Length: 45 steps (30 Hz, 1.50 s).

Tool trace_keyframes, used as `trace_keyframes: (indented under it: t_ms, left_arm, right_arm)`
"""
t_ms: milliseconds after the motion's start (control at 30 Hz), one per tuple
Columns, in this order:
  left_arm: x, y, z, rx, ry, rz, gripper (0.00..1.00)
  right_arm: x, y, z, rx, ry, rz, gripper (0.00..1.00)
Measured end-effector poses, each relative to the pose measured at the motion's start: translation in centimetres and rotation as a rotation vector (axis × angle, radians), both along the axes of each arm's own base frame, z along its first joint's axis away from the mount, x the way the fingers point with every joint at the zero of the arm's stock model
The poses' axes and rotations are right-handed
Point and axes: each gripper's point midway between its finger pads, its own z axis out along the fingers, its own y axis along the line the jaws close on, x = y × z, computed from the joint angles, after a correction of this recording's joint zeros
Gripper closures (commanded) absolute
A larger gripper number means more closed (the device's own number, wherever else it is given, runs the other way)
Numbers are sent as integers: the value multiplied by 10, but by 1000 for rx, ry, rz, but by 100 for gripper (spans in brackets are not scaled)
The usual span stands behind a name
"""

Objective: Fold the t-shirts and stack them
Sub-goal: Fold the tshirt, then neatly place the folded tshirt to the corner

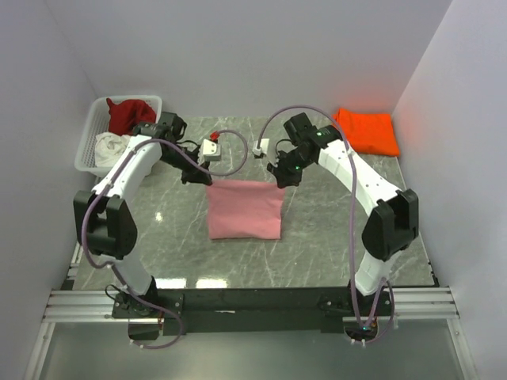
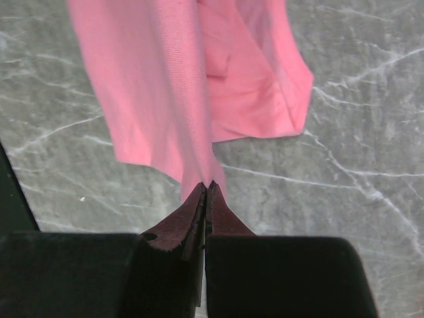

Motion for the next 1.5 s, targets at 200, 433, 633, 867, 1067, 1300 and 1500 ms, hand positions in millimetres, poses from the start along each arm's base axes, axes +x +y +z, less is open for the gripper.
trace_keyframes:
  t_ms: [200, 433, 633, 867, 1067, 1300, 1500]
  left_arm:
    - [32, 0, -15, -6, 29, 7, 99]
    - [63, 1, -40, 2, 69, 23, 100]
    - [78, 2, -63, 12, 93, 37, 99]
    - [91, 6, -93, 34, 137, 85, 93]
    - [111, 11, -106, 55, 154, 187, 58]
    - [131, 19, -68, -81, 209, 411, 33]
    - [61, 0, -25, -193, 350, 508, 31]
  right_arm:
    - [32, 1, -14, -24, 23, -10, 100]
    - [68, 0, -36, -56, 40, -24, 100]
    - [85, 0, -58, -85, 61, -34, 100]
    - [102, 4, -88, -107, 80, -65, 96]
    - [118, 3, -92, -118, 54, -163, 56]
    - [132, -8, -72, -72, 57, -394, 40]
    - [71, 4, -17, 143, 229, -484, 40]
